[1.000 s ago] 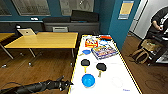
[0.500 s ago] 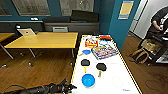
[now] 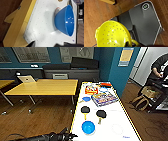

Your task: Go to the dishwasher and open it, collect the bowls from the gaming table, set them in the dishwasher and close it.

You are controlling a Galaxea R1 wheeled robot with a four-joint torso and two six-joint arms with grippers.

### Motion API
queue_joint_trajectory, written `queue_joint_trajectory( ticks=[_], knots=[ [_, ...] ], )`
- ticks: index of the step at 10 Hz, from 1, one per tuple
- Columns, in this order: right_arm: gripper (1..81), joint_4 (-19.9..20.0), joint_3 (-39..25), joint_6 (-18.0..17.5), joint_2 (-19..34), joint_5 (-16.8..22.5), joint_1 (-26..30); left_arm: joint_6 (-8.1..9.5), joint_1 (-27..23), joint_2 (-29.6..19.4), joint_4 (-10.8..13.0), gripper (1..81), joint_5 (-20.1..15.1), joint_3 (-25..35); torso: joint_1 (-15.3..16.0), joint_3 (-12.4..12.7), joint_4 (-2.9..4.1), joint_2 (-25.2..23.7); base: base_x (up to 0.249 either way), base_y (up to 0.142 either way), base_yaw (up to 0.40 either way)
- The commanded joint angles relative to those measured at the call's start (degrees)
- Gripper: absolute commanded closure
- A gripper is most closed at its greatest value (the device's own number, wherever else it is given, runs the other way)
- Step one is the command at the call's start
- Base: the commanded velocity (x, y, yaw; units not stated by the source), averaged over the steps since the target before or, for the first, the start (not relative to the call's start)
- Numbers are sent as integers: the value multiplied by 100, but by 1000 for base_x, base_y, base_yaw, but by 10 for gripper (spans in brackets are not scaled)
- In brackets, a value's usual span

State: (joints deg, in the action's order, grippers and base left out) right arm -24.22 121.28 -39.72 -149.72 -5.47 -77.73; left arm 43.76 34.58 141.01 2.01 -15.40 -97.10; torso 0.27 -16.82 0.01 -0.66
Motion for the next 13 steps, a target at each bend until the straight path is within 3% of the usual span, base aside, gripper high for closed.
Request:
queue_joint_trajectory(
  ticks=[1, 6, 10, 13],
  knots=[
    [811, -91, -71, -1, 124, 336, 270, 97, -1019, 120, 18, 10, -147, -221, 0, 0, 0, 0, 0, 0, 0],
    [811, -83, -36, -1, 116, 336, 270, 97, -1265, 840, 62, 10, -191, -625, 2, 0, 0, 0, 0, 0, 0],
    [811, -91, 52, -1, 54, 345, 235, 97, -1239, 1500, 238, 10, -358, -1021, 2, 0, 0, 0, 0, 0, 0],
    [811, -91, 52, -1, 45, 337, 226, 106, -1230, 1659, 230, 10, -385, -1154, 2, 0, 0, 0, 0, 0, 0]
  ],
)
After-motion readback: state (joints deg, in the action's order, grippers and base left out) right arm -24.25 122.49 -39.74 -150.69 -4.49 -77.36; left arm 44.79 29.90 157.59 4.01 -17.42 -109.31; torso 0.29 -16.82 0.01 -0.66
